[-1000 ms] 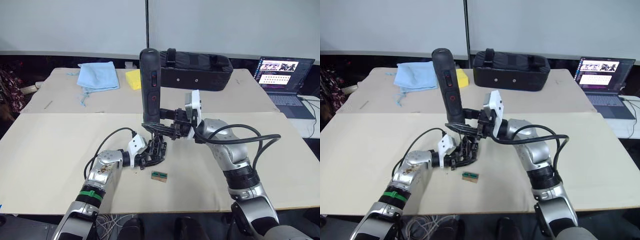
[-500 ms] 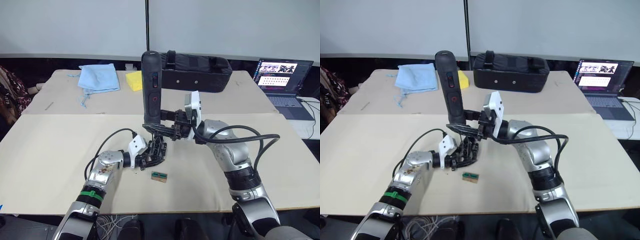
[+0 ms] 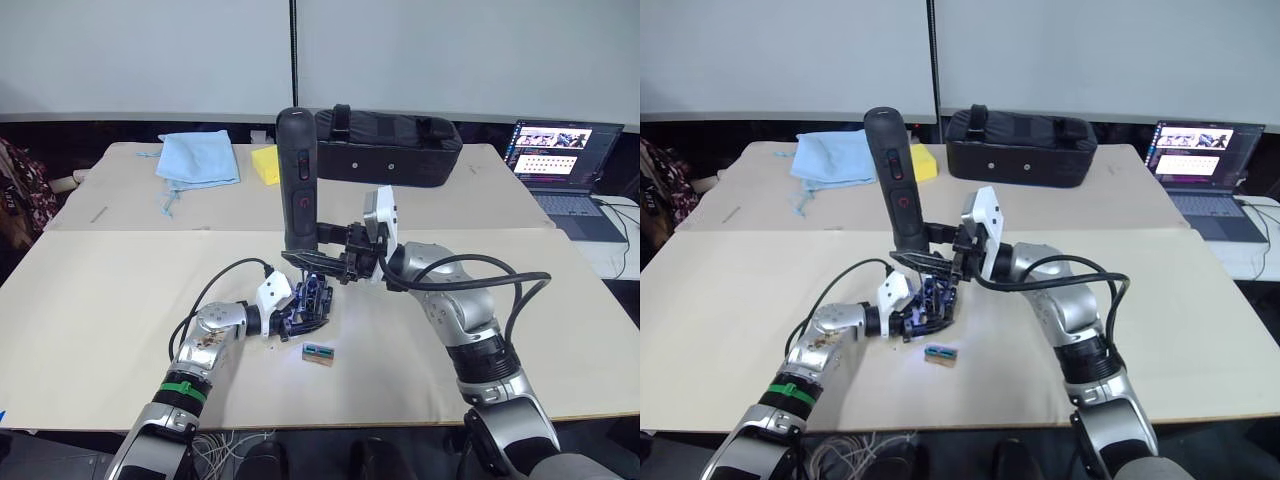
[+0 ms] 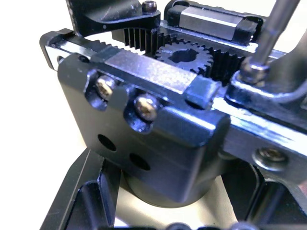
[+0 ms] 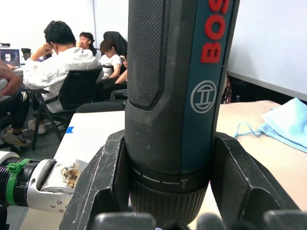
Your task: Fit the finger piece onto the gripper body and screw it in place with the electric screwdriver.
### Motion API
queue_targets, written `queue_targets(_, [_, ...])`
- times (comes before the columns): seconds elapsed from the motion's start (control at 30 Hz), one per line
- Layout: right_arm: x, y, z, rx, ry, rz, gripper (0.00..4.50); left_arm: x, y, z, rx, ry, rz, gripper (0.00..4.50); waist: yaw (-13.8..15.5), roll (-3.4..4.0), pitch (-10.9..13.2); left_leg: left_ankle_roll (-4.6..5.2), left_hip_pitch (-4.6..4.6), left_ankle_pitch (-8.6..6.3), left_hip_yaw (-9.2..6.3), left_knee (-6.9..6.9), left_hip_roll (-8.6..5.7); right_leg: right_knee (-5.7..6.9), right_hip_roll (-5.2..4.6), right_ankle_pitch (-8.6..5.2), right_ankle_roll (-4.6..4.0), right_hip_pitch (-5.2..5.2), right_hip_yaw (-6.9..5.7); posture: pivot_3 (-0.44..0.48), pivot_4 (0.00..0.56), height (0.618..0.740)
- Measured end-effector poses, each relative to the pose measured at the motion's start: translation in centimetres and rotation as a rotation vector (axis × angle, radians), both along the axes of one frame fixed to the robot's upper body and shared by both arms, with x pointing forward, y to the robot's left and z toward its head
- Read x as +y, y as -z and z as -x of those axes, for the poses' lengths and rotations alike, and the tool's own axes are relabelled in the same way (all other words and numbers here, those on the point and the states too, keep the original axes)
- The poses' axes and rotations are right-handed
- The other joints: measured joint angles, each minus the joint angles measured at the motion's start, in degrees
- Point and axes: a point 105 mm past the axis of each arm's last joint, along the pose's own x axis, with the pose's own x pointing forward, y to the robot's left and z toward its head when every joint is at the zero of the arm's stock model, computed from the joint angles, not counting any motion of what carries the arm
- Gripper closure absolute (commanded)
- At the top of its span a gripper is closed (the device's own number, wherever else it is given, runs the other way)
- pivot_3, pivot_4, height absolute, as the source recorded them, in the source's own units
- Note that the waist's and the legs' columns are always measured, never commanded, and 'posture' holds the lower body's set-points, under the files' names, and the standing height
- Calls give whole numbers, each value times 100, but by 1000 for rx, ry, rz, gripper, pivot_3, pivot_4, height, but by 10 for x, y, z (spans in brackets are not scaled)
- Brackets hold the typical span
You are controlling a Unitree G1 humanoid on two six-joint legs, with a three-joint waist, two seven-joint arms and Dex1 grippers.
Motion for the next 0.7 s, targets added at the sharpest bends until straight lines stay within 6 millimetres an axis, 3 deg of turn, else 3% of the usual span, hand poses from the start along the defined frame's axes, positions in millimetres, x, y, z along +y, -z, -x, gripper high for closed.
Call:
queue_targets(0.4, [-7,-13,-1,23,-31,-33,2571,-2,-1,-1,-16,-5,4,2114,31,-2,20,1,-26,1,0,0,-1,-2,-2,2,1,-24,-1,0,150,740])
queue_targets(0.6, [-17,-74,7,-110,-119,-158,2571,-7,-1,-2,-21,-21,8,2114,87,-2,29,1,-25,0,-1,0,-1,-6,-1,2,3,-19,-6,0,150,740])
queue_targets(0.7, [-21,-69,12,-109,-147,-146,2571,-7,-1,-3,-22,-26,9,2114,104,-1,29,0,-24,0,0,0,0,-8,-2,2,3,-18,-5,0,150,740])
